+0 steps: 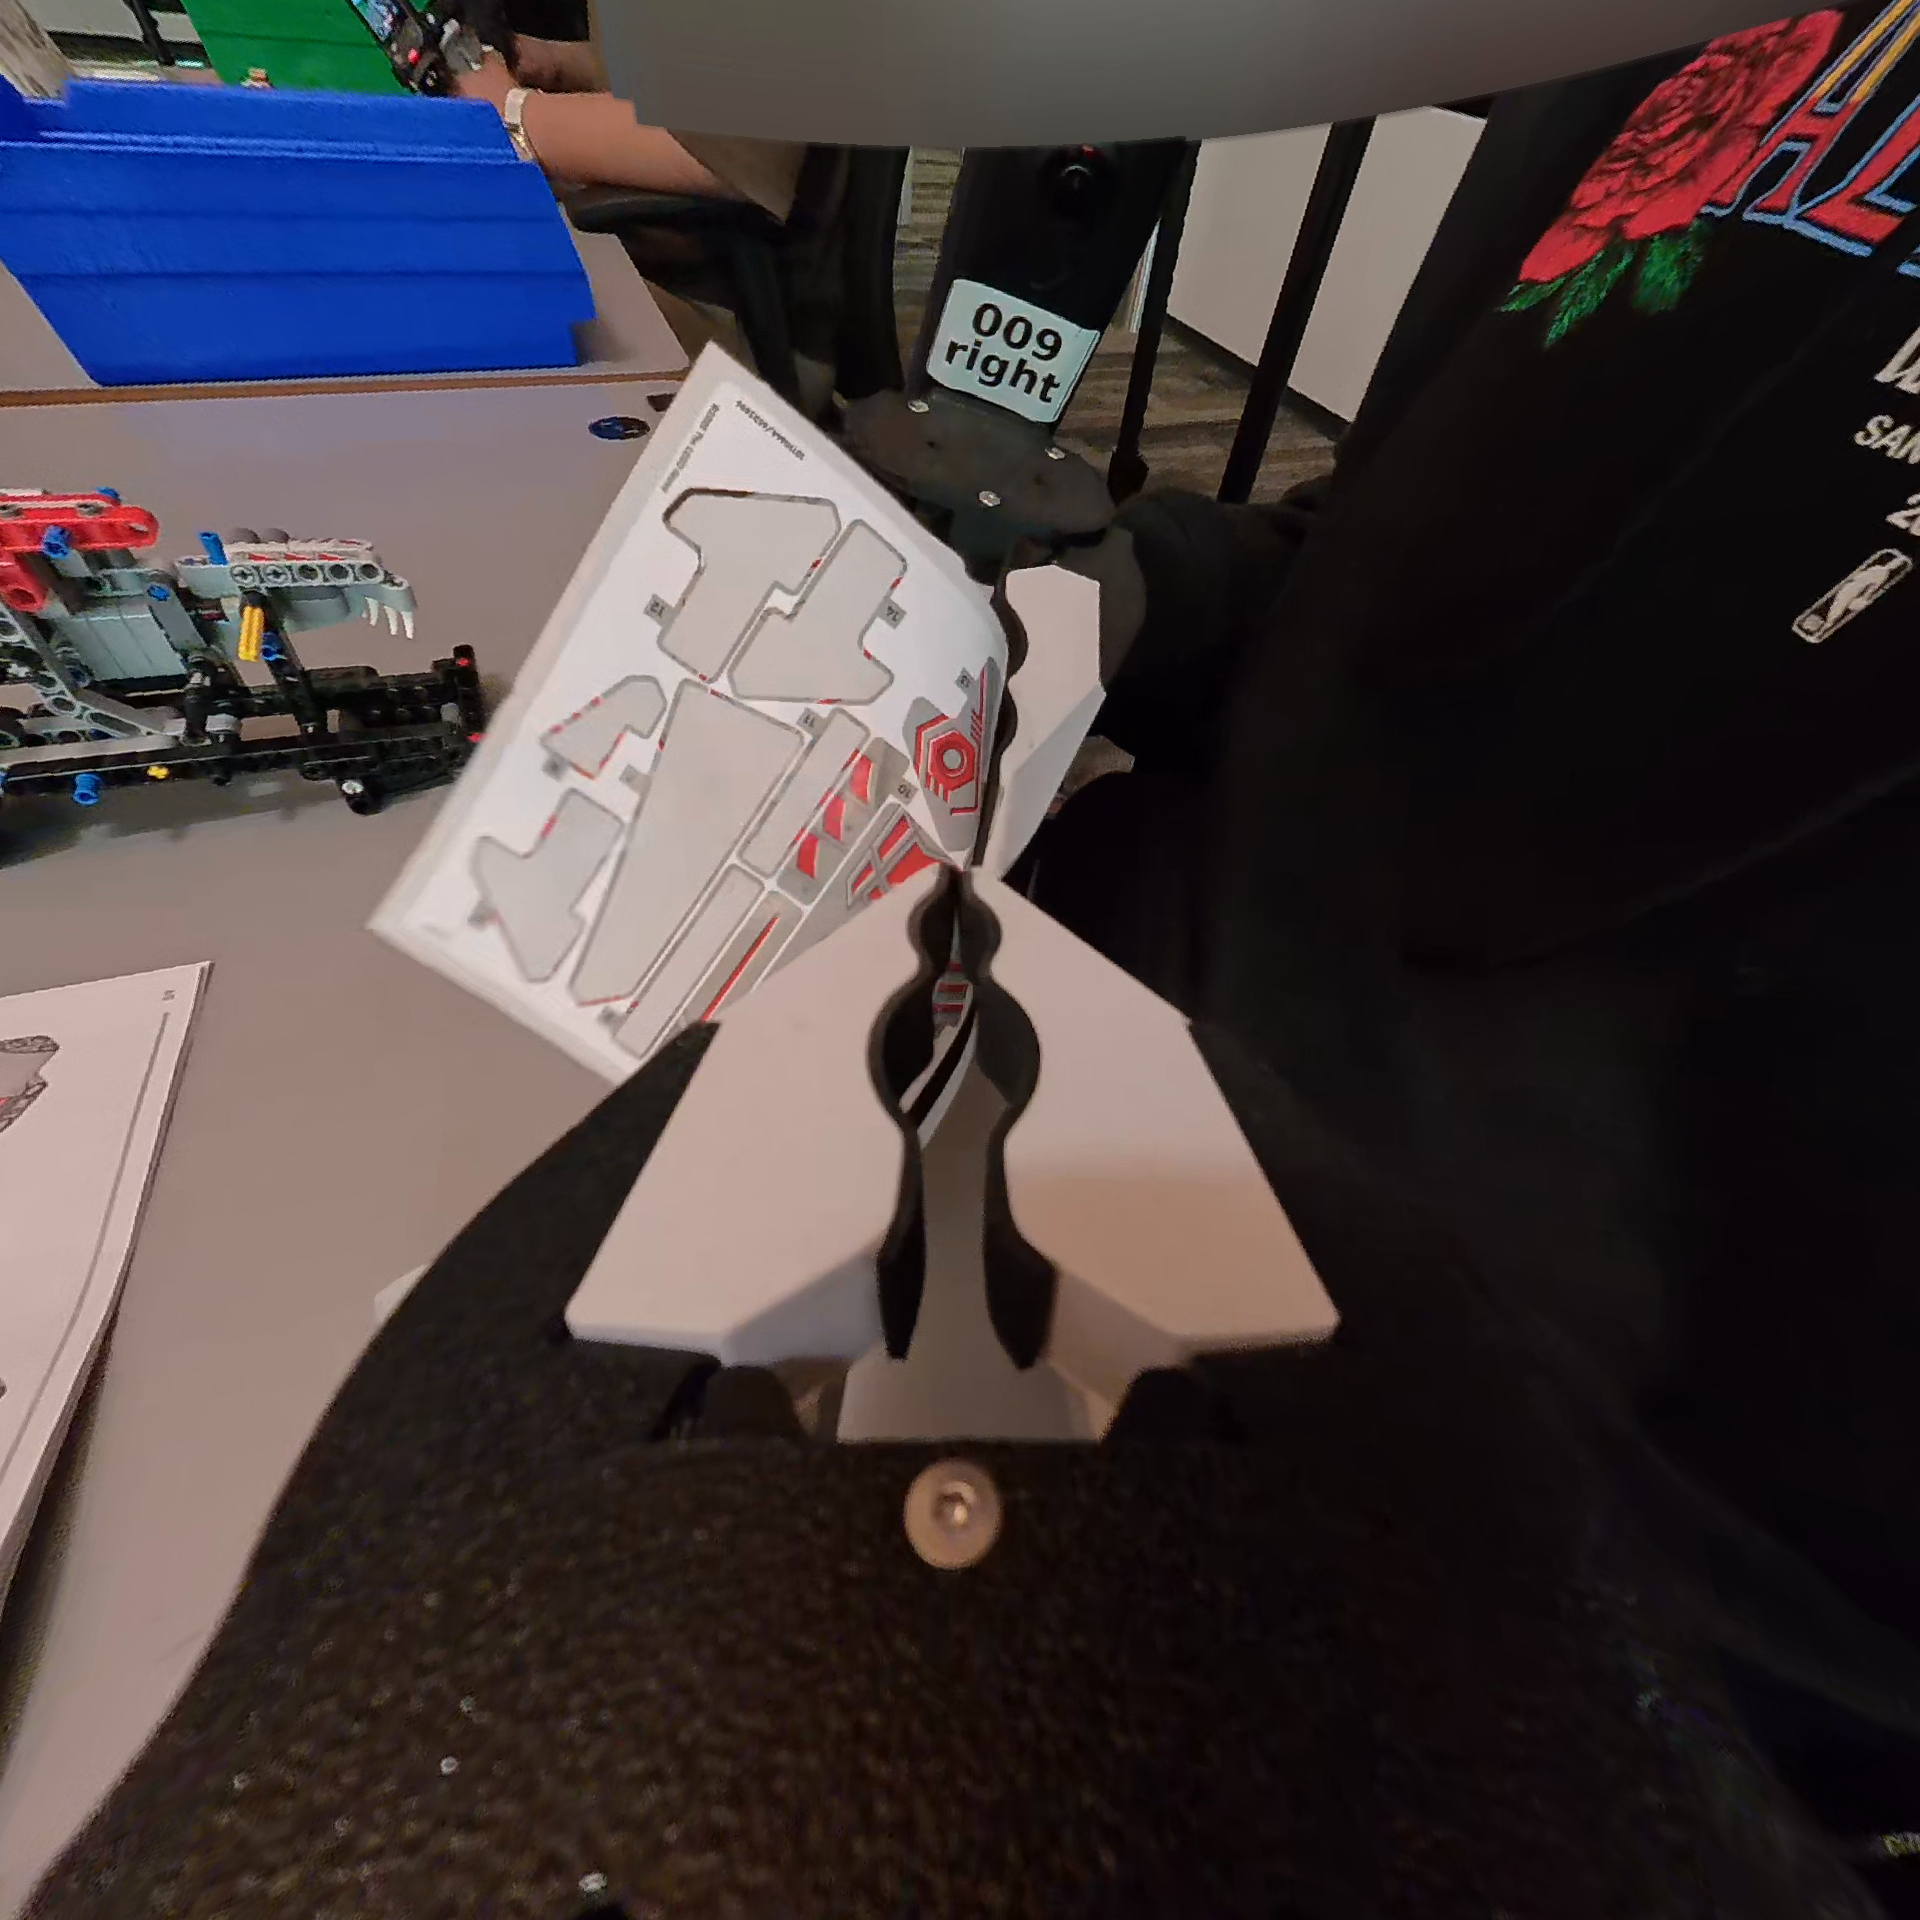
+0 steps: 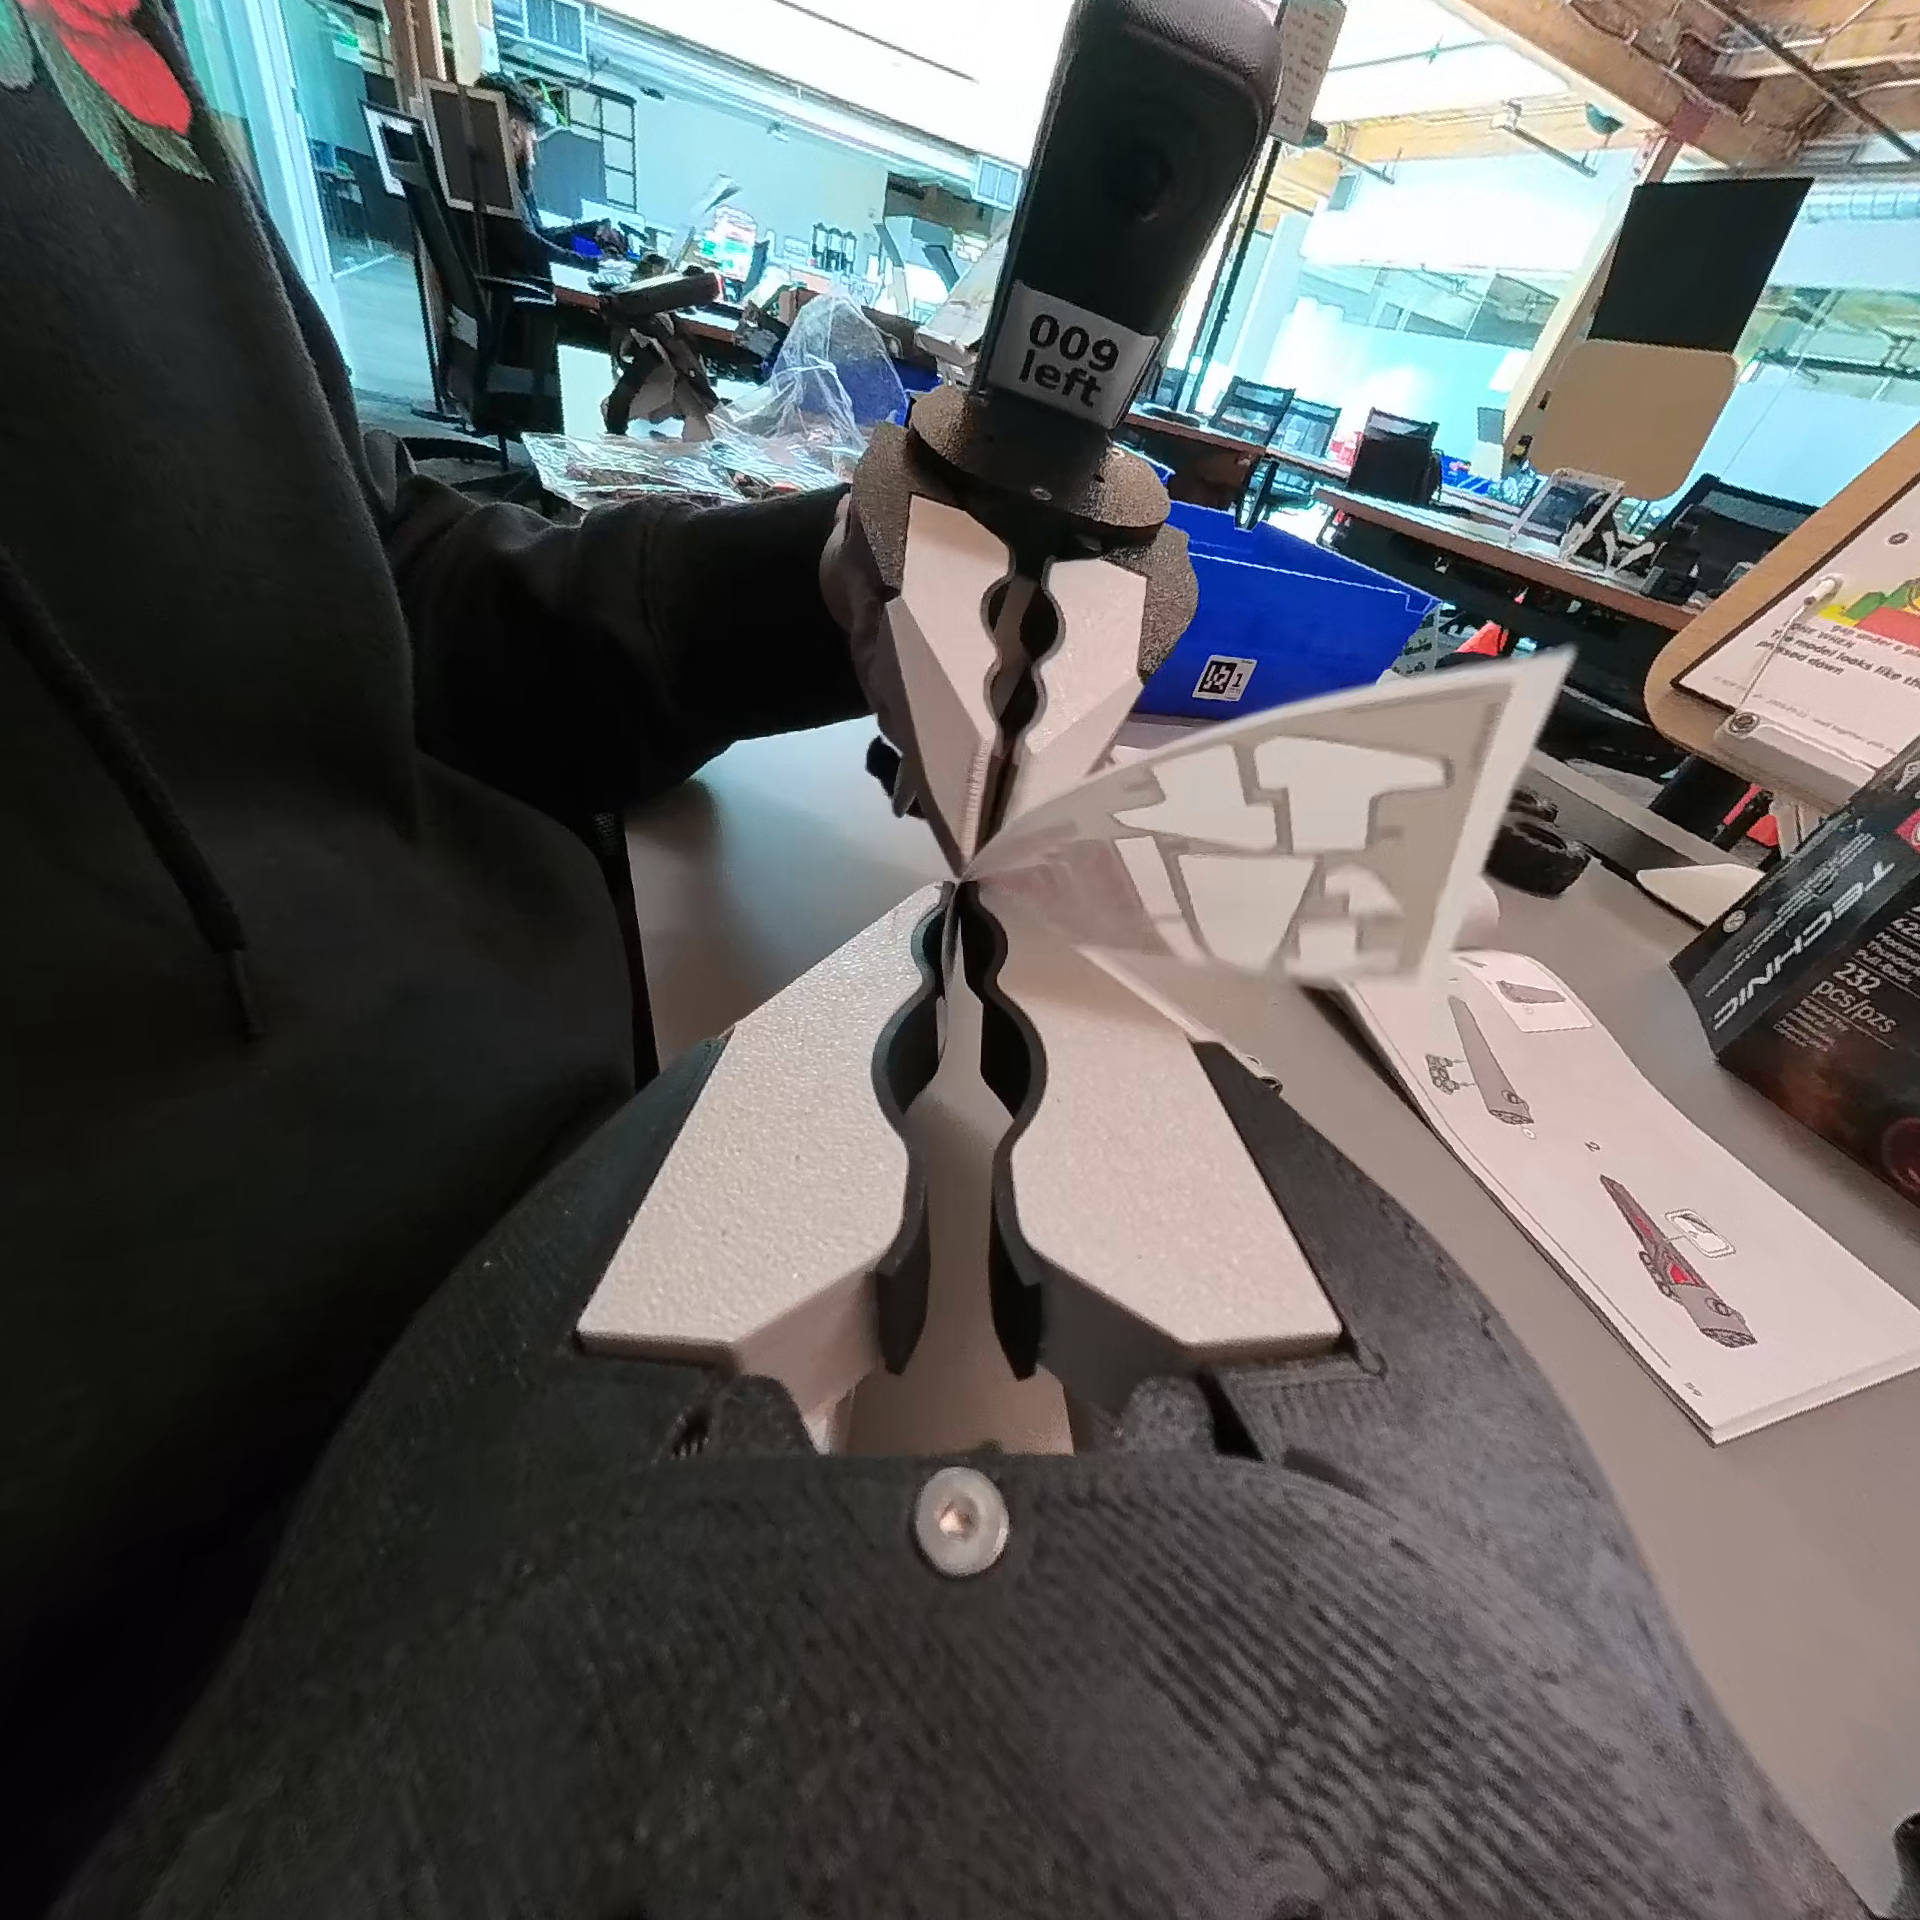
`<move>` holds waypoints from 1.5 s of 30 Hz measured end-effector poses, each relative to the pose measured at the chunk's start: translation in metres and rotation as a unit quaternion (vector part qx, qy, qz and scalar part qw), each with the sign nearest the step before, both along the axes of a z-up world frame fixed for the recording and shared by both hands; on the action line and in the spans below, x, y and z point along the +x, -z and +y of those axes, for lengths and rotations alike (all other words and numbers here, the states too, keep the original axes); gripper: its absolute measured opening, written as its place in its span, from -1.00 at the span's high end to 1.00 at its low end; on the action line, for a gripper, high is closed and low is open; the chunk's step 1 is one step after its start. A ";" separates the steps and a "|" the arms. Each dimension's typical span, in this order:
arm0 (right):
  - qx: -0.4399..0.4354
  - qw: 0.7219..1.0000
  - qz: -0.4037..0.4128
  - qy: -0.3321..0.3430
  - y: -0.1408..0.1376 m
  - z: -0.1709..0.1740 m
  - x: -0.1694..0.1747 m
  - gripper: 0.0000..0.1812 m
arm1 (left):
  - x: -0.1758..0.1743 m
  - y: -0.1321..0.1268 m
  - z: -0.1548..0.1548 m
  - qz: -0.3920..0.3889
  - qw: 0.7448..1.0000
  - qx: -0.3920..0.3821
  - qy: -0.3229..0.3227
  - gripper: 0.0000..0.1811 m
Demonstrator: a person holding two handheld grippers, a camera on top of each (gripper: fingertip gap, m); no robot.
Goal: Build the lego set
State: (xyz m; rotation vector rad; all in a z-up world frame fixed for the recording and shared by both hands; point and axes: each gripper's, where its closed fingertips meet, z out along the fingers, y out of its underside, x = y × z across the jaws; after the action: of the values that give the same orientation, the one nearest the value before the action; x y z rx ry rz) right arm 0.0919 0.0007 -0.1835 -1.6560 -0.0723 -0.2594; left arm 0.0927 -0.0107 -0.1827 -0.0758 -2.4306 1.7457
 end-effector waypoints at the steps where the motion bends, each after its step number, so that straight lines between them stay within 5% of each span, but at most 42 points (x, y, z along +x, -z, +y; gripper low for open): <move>1: 0.001 1.000 0.000 0.000 0.000 0.000 0.000 1.00 | 0.000 -0.001 0.000 0.001 1.000 -0.002 0.000 1.00; 13: 0.012 1.000 0.014 0.021 -0.003 -0.004 0.009 1.00 | 0.018 -0.010 0.007 -0.017 0.999 -0.017 -0.048 1.00; 20: 0.056 0.991 0.110 0.059 -0.011 -0.012 0.029 1.00 | 0.049 -0.030 0.027 0.021 0.989 -0.087 -0.119 1.00; 33: 0.107 0.966 0.208 0.111 -0.029 -0.028 0.062 1.00 | 0.088 -0.083 0.099 0.039 0.947 -0.219 -0.232 1.00; 41: 0.065 0.958 0.235 0.152 -0.126 -0.025 0.189 1.00 | 0.089 -0.084 0.114 0.020 0.945 -0.213 -0.248 1.00; 45: 0.052 0.929 0.348 0.114 -0.152 0.002 0.275 1.00 | 0.091 -0.081 0.117 0.023 0.944 -0.214 -0.250 1.00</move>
State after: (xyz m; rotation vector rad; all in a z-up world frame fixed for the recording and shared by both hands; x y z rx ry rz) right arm 0.3664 0.0032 -0.0316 -1.5663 0.6614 0.1602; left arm 0.1837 0.1067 -0.1016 0.5776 -2.1086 2.4266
